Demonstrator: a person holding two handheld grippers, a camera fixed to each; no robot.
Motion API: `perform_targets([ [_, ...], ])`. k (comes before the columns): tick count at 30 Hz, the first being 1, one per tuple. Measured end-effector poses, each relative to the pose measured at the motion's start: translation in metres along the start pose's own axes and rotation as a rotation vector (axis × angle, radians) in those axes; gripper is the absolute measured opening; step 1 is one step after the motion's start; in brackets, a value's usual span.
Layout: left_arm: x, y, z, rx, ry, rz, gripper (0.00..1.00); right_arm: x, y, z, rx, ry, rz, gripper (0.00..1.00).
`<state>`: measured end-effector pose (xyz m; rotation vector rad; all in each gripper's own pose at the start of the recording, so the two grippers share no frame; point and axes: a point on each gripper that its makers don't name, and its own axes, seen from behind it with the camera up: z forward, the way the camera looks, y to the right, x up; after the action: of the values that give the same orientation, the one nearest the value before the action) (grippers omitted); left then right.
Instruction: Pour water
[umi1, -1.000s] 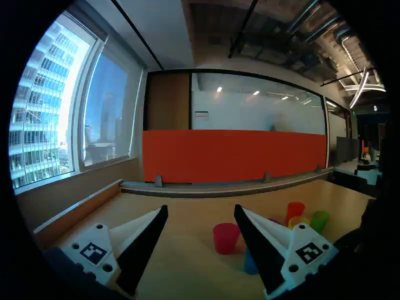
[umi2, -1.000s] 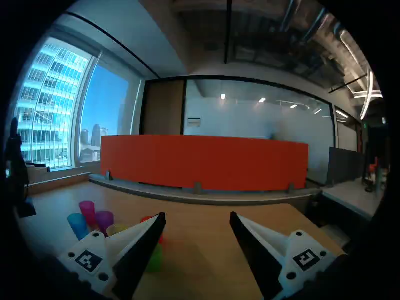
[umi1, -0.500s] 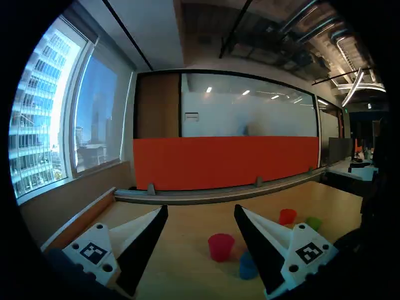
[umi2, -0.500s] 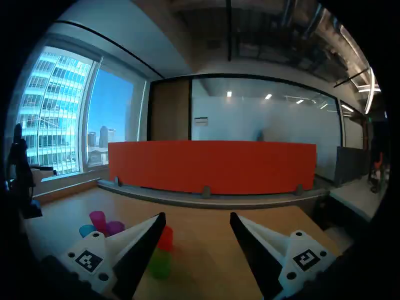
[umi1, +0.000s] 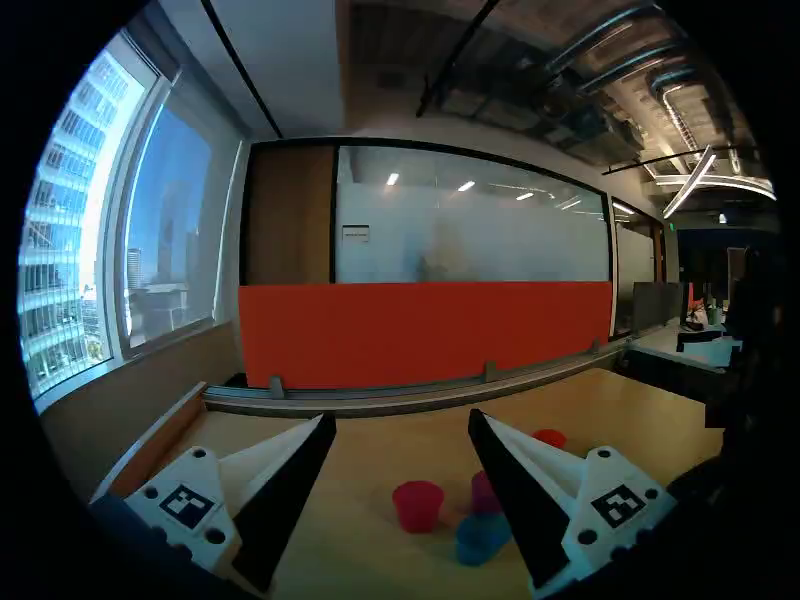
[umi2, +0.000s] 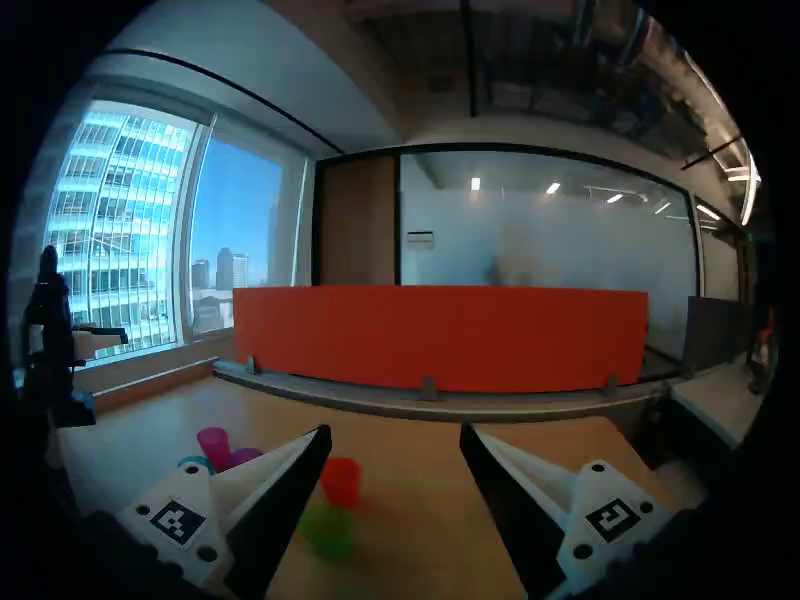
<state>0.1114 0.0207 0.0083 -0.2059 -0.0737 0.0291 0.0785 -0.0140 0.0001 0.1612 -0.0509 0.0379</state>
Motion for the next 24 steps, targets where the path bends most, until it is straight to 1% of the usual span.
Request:
perform_targets([
  [5, 0.002, 0.011, 0.001, -0.051, -0.002, 0.011, 0.99, 0.001, -0.006, -0.002, 0.047, 0.002, 0.004, 0.99],
  [11, 0.006, 0.028, 0.000, -0.134, 0.007, -0.001, 0.99, 0.005, -0.025, -0.005, 0.152, -0.007, 0.019, 0.99],
  [17, 0.006, 0.045, -0.002, -0.218, 0.000, 0.020, 0.99, 0.012, -0.043, -0.007, 0.246, -0.006, 0.017, 0.99],
  [20, 0.004, 0.050, -0.002, -0.243, -0.008, 0.022, 0.99, 0.014, -0.049, -0.008, 0.282, -0.009, 0.013, 0.99],
  [24, 0.000, 0.053, 0.000, -0.265, -0.019, 0.018, 0.99, 0.011, -0.051, -0.006, 0.298, -0.022, 0.002, 0.99],
])
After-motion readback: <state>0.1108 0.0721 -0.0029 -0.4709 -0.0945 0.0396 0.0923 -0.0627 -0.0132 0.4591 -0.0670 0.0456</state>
